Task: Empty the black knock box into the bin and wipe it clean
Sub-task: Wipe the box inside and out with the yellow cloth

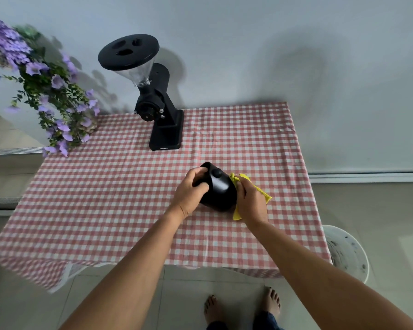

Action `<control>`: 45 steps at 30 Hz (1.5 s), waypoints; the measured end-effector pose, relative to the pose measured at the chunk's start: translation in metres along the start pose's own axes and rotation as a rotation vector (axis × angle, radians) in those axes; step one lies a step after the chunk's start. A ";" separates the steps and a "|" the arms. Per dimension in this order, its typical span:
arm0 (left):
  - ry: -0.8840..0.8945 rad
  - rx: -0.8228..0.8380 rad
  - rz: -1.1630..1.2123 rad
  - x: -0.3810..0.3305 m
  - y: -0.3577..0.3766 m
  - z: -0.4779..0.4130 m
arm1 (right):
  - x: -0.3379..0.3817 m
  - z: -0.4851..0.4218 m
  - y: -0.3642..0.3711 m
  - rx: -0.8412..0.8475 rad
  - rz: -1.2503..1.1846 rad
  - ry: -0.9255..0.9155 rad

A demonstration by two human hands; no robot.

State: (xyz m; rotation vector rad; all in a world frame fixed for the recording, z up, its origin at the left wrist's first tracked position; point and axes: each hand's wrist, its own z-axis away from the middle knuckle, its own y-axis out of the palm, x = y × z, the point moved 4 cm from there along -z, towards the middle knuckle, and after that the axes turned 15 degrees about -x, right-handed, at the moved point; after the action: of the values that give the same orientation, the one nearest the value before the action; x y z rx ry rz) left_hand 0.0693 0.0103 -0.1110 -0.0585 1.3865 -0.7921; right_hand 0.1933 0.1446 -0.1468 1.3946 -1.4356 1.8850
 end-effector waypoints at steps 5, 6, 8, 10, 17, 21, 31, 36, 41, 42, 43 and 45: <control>0.025 -0.056 -0.097 -0.011 -0.001 -0.007 | 0.006 -0.002 0.003 0.003 0.053 -0.081; 0.025 -0.077 -0.118 -0.010 -0.002 -0.009 | 0.009 -0.004 0.003 -0.002 0.056 -0.089; 0.018 -0.091 -0.119 -0.007 -0.004 -0.008 | 0.015 -0.009 0.002 -0.044 0.010 -0.038; 0.012 -0.108 -0.086 -0.003 -0.007 -0.006 | 0.025 -0.015 0.000 -0.108 -0.082 0.043; 0.102 -0.206 0.033 -0.002 -0.007 0.003 | 0.042 0.002 0.039 0.111 -0.097 -0.090; 0.082 -0.229 0.076 0.004 -0.012 0.001 | 0.015 0.001 0.035 0.125 -0.182 0.211; 0.067 -0.232 0.176 0.006 -0.013 0.003 | 0.045 -0.005 0.040 0.217 -0.108 -0.029; 0.110 -0.275 0.125 0.002 -0.005 0.007 | 0.017 -0.025 0.033 0.159 0.046 0.191; 0.073 -0.354 -0.028 -0.020 0.012 0.004 | 0.012 -0.048 0.018 0.093 0.140 0.223; 0.076 -0.368 -0.077 -0.024 0.014 0.001 | 0.011 -0.052 0.011 0.055 0.103 0.251; 0.079 -0.372 -0.133 -0.028 0.015 -0.001 | 0.011 -0.056 0.003 0.004 0.043 0.285; 0.075 -0.366 -0.241 -0.034 0.017 -0.007 | 0.013 -0.063 -0.010 -0.097 -0.097 0.333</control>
State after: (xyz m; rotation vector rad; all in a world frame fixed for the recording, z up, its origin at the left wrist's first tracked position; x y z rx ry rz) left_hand 0.0716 0.0438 -0.0920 -0.4921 1.6014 -0.7340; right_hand 0.1655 0.2004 -0.1292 1.0270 -1.2537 1.8540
